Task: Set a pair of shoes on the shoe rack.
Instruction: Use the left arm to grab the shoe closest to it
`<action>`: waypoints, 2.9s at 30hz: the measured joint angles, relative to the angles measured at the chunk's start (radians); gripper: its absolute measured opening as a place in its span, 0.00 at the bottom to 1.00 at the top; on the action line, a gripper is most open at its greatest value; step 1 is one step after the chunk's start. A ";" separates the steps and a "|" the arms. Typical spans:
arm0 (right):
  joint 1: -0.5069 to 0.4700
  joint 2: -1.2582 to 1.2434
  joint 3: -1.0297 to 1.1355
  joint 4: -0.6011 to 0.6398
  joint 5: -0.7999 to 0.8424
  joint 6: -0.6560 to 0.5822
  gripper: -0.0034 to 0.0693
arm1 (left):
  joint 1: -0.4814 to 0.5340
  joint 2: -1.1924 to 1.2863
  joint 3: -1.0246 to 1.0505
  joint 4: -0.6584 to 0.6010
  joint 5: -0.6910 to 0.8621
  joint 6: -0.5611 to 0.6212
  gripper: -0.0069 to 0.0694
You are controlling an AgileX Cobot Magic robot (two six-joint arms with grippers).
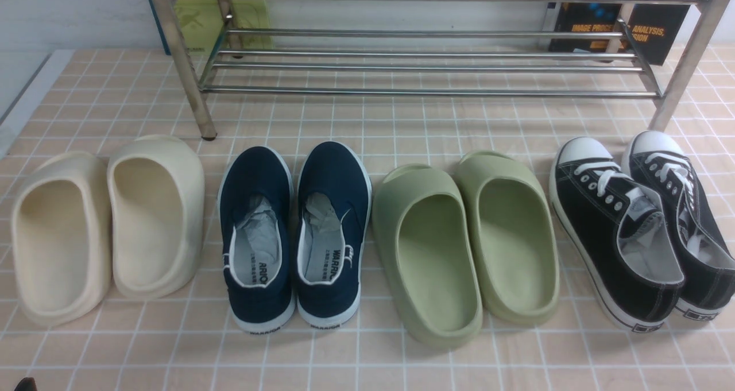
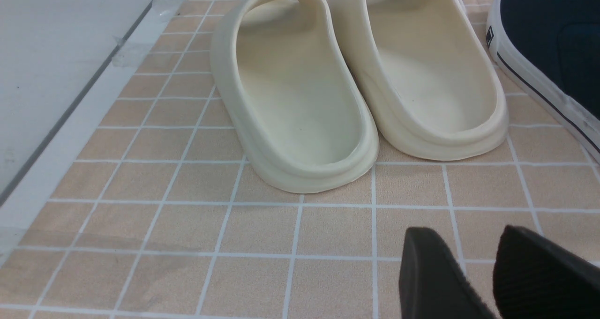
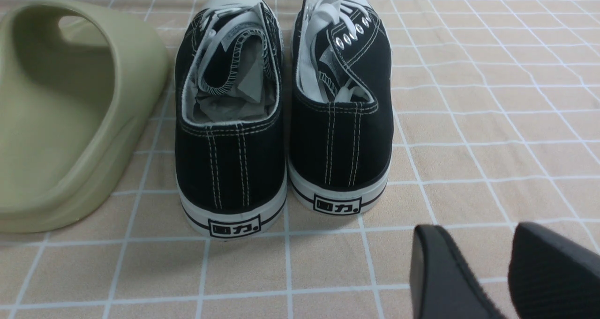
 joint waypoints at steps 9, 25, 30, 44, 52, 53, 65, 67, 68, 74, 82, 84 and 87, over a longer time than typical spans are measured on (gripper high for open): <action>0.000 0.000 0.000 -0.006 0.000 0.000 0.38 | 0.000 0.000 0.000 0.022 -0.006 -0.005 0.41; 0.000 0.000 0.000 0.000 0.000 0.000 0.38 | 0.000 0.000 0.000 -0.539 -0.118 -0.653 0.41; 0.000 0.000 0.000 0.000 0.000 0.000 0.38 | 0.000 0.000 0.000 -0.540 -0.138 -0.676 0.41; 0.000 0.000 0.000 0.000 0.000 0.000 0.38 | 0.000 0.147 -0.492 -0.285 0.264 -0.279 0.23; 0.000 0.000 0.000 0.000 0.000 0.000 0.38 | 0.000 0.618 -0.831 0.005 0.744 -0.106 0.09; 0.000 0.000 0.000 0.000 0.000 0.000 0.38 | -0.002 0.668 -0.848 0.028 0.765 -0.089 0.09; 0.000 0.000 0.000 -0.007 0.000 0.000 0.38 | -0.317 1.087 -0.973 0.086 0.773 -0.190 0.22; 0.000 0.000 0.000 -0.006 0.000 0.000 0.38 | -0.350 1.183 -1.020 0.072 0.741 -0.217 0.30; 0.000 0.000 0.000 -0.006 0.000 0.000 0.38 | -0.356 1.208 -1.032 0.067 0.733 -0.219 0.32; 0.000 0.000 0.000 -0.006 0.000 0.000 0.38 | -0.392 1.414 -1.113 0.026 0.631 -0.235 0.56; 0.000 0.000 0.000 0.000 0.000 0.000 0.38 | -0.392 1.628 -1.126 -0.018 0.452 -0.332 0.70; 0.000 0.000 0.000 0.000 0.000 0.000 0.38 | -0.392 1.654 -1.126 -0.018 0.428 -0.336 0.71; 0.000 0.000 0.000 0.000 0.000 0.000 0.38 | -0.392 1.694 -1.126 -0.018 0.393 -0.339 0.70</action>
